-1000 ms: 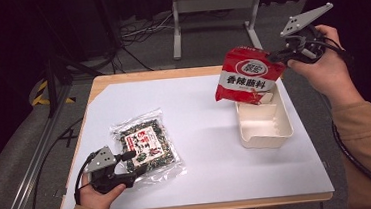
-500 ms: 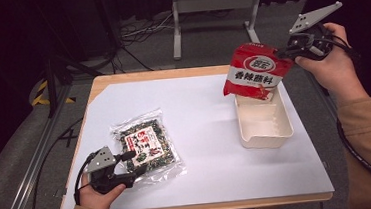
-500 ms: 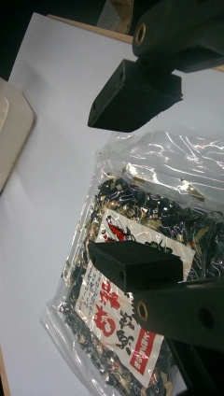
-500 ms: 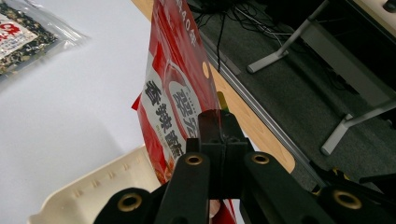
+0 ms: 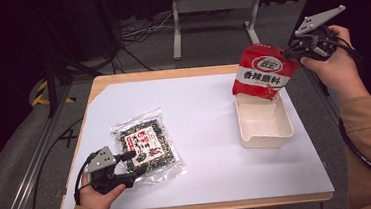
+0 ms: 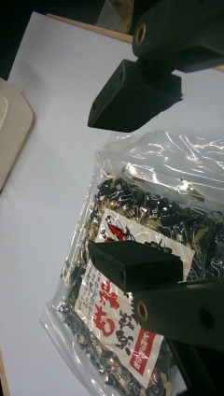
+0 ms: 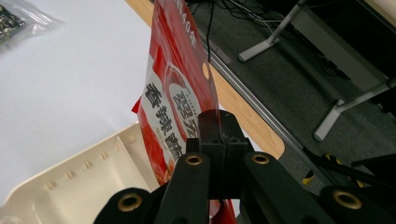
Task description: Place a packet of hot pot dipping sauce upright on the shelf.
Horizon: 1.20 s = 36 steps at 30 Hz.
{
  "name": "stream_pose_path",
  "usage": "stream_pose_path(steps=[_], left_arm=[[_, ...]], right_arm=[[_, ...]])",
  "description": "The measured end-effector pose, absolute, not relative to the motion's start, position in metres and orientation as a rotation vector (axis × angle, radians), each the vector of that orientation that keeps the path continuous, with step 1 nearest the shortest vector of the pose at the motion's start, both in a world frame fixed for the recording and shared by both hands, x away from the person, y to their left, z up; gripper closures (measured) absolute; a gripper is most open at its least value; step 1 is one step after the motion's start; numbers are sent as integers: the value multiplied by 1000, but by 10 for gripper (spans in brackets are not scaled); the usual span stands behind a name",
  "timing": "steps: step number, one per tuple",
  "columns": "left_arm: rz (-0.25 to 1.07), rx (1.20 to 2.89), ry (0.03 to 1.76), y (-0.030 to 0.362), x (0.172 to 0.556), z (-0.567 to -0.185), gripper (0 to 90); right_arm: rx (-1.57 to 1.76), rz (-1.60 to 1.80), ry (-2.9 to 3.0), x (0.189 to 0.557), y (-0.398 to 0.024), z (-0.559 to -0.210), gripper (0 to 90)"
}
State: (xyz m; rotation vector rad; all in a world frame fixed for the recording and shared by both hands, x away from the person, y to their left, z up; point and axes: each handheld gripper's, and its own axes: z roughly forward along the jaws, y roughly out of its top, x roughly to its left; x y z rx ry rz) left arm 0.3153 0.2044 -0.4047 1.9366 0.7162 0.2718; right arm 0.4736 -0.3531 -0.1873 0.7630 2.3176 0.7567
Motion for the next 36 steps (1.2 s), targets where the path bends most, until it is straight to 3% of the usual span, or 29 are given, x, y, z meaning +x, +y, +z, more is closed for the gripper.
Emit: stream_pose_path(steps=[36], left_arm=[[269,1942,715,202,317,-406,347]], right_arm=[[626,712,2363,469,-359,-194,900]])
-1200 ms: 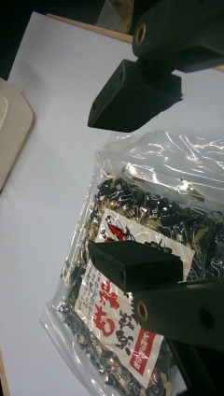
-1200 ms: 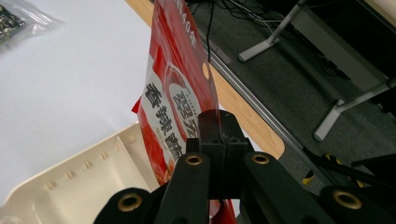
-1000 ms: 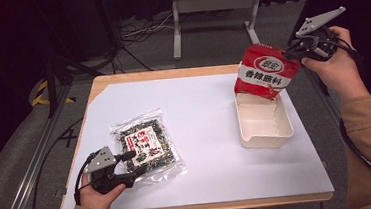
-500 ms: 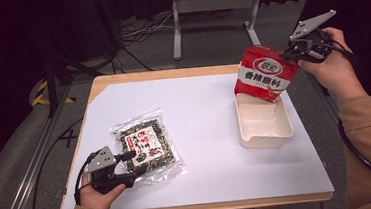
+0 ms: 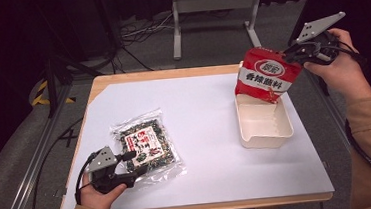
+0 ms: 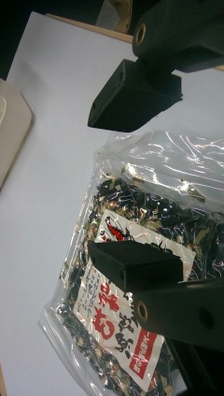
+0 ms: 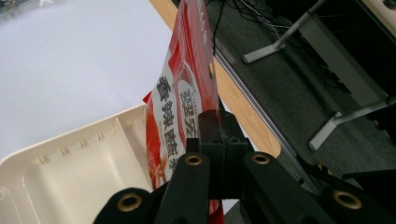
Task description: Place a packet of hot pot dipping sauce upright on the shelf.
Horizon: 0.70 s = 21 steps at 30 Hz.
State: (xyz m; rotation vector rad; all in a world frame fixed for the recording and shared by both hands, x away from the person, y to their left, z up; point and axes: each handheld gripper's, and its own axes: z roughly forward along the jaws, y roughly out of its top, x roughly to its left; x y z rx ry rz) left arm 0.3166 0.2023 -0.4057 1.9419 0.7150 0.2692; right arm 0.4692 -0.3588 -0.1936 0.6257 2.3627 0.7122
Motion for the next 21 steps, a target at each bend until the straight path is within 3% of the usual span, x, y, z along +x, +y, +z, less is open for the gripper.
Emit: stream_pose_path(steps=[21], left_arm=[[267,1942,715,202,316,-406,347]], right_arm=[[547,612,2347,474,-340,-196,900]])
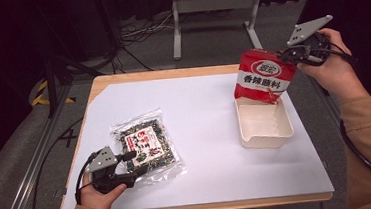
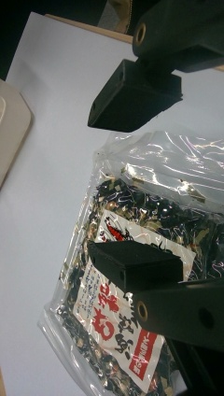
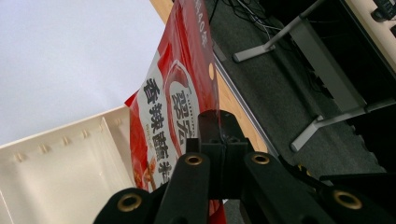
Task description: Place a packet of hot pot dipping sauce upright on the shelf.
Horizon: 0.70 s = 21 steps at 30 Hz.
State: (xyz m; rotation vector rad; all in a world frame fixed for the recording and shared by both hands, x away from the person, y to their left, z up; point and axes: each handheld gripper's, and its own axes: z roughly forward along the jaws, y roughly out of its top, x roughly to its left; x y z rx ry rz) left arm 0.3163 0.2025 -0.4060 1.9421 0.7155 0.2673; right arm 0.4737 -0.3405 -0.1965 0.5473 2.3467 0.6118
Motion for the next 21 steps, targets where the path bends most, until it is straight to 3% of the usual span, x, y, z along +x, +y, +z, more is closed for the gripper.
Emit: stream_pose_path(steps=[21], left_arm=[[266,1945,707,201,317,-406,347]], right_arm=[[646,636,2428,487,-343,-228,900]])
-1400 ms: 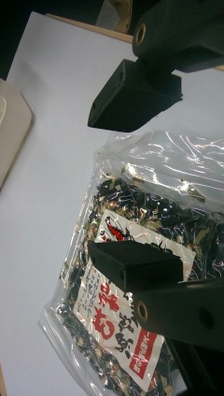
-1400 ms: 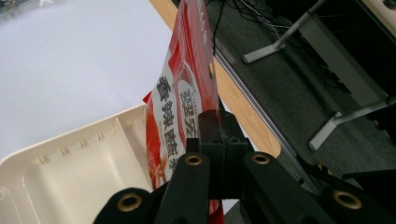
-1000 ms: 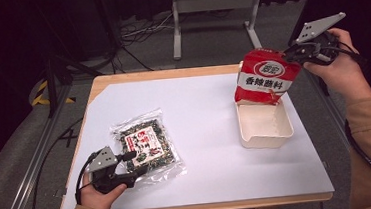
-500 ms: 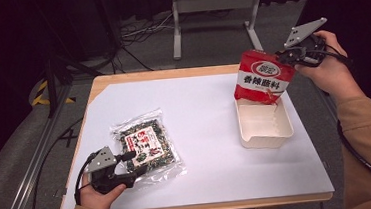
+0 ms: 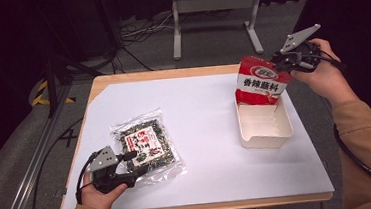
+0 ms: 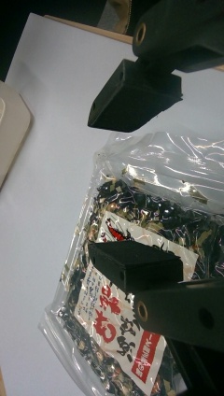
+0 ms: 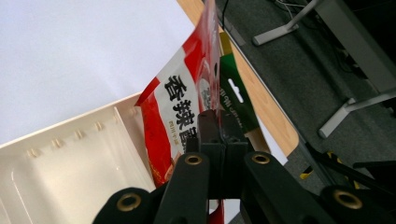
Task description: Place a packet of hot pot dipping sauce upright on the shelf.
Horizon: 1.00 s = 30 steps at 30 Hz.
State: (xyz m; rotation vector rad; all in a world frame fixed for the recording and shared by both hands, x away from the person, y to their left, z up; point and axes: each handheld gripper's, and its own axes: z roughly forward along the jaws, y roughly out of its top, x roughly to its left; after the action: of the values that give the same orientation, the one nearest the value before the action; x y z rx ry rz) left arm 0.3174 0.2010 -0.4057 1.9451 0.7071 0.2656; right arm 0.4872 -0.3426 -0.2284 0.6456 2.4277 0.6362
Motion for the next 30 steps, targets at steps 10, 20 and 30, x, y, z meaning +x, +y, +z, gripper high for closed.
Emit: stream_pose_path(steps=[10,20,30], left_arm=[[261,1941,709,202,317,-406,346],[262,1943,713,201,318,-406,346],[262,1942,701,200,320,-405,342]], right_arm=[[708,686,2416,491,-340,-236,859],[762,820,2293,487,-353,-230,612],[825,978,2141,473,-361,-219,433]])
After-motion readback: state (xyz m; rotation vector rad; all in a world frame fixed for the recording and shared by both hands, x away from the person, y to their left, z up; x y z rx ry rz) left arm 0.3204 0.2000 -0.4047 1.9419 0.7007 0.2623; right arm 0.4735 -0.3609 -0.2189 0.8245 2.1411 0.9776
